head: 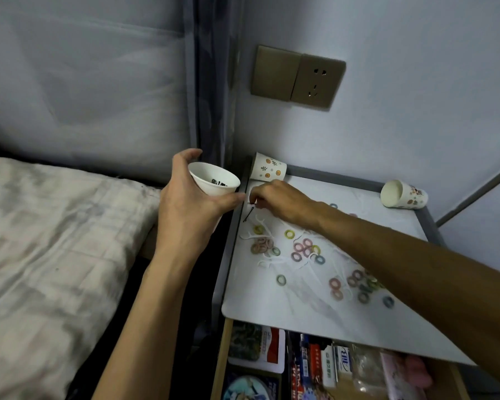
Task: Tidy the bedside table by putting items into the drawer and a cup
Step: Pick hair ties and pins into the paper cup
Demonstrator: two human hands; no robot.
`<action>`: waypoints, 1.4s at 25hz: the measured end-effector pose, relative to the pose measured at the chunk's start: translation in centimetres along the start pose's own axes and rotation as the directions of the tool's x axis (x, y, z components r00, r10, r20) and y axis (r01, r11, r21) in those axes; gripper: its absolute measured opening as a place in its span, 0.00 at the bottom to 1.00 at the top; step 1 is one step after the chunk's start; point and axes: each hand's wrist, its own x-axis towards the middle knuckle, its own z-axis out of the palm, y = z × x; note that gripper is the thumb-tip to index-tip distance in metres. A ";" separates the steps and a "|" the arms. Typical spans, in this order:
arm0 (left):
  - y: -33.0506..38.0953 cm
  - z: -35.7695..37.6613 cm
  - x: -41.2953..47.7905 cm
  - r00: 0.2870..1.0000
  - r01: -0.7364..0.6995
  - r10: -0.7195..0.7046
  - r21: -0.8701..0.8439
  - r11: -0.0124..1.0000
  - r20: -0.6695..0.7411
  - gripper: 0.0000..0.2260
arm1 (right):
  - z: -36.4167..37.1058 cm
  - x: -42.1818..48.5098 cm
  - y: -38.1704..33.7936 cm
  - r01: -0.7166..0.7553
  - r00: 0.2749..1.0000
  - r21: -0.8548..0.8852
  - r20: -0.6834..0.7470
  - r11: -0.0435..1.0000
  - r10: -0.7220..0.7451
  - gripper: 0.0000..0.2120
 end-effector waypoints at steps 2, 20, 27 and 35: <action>0.0 0.2 0.1 1.000 0.001 -0.001 0.000 1.000 0.000 0.38 | 0.2 1.0 0.0 0.076 0.997 0.001 -0.029 0.997 -0.076 0.07; 0.1 1.5 -0.2 1.000 0.006 -0.007 0.030 1.000 0.028 0.39 | 3.7 1.2 0.8 -0.006 0.999 0.178 -0.035 0.984 0.012 0.02; 0.0 2.1 -0.2 0.997 0.014 -0.017 0.049 0.999 0.078 0.39 | 0.7 0.0 1.0 -0.157 0.978 0.113 -0.119 0.981 0.170 0.05; 0.8 3.2 -1.1 0.977 -0.011 -0.012 0.108 0.994 0.214 0.42 | -11.9 -4.4 -3.8 0.244 0.953 0.236 -0.239 0.941 -0.187 0.02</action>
